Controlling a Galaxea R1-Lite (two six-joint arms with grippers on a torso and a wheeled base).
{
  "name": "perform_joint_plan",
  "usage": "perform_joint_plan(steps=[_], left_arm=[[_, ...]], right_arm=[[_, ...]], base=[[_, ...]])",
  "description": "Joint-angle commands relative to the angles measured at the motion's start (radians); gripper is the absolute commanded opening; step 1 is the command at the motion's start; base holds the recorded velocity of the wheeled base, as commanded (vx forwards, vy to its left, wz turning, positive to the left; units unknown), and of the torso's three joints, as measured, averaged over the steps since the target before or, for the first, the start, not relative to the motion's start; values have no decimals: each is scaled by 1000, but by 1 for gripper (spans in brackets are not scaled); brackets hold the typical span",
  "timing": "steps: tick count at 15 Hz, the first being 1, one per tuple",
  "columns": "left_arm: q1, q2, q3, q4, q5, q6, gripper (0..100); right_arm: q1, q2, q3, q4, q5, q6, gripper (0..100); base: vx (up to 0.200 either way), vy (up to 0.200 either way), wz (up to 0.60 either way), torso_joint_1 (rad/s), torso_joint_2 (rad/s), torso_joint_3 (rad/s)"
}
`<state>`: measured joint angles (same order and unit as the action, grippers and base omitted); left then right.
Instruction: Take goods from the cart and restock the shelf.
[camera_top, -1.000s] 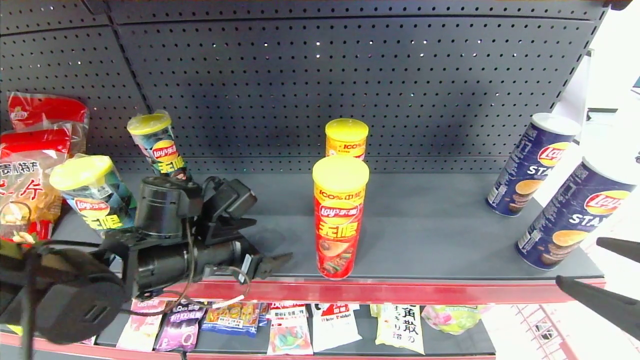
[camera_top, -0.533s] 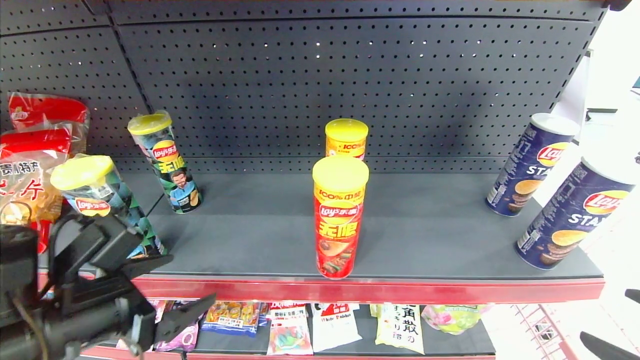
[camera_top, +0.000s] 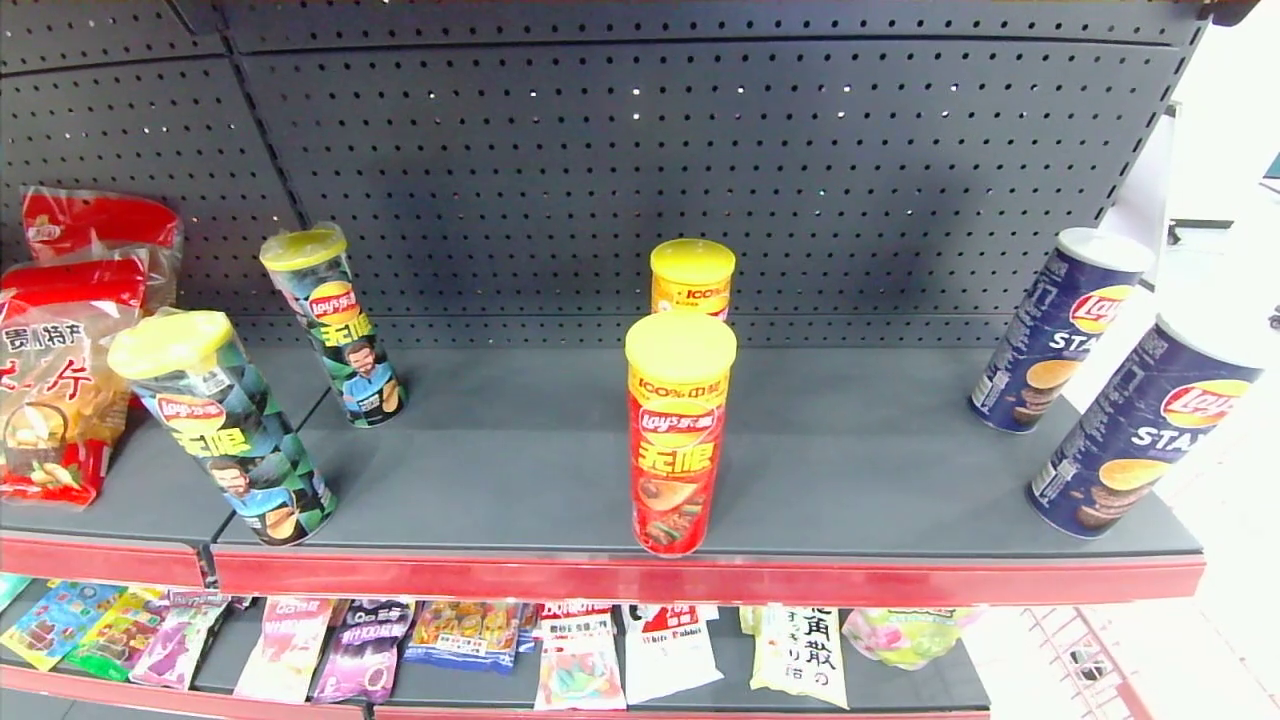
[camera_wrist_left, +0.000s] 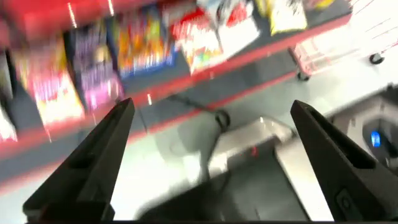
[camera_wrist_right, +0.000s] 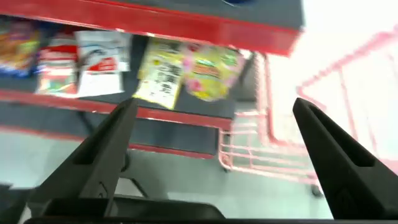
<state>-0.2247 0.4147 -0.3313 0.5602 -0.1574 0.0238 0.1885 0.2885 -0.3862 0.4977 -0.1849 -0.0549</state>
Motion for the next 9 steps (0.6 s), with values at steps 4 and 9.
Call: perform_joint_plan(steps=[4, 9], left_arm=[[50, -309, -3, 86, 105, -84, 100], [50, -323, 227, -414, 116, -30, 100]], right_arm=[[-264, -192, 98, 61, 111, -16, 100], [-264, -192, 320, -404, 176, -13, 100]], base=[[0, 0, 0, 0, 0, 0], [0, 0, 0, 0, 0, 0]])
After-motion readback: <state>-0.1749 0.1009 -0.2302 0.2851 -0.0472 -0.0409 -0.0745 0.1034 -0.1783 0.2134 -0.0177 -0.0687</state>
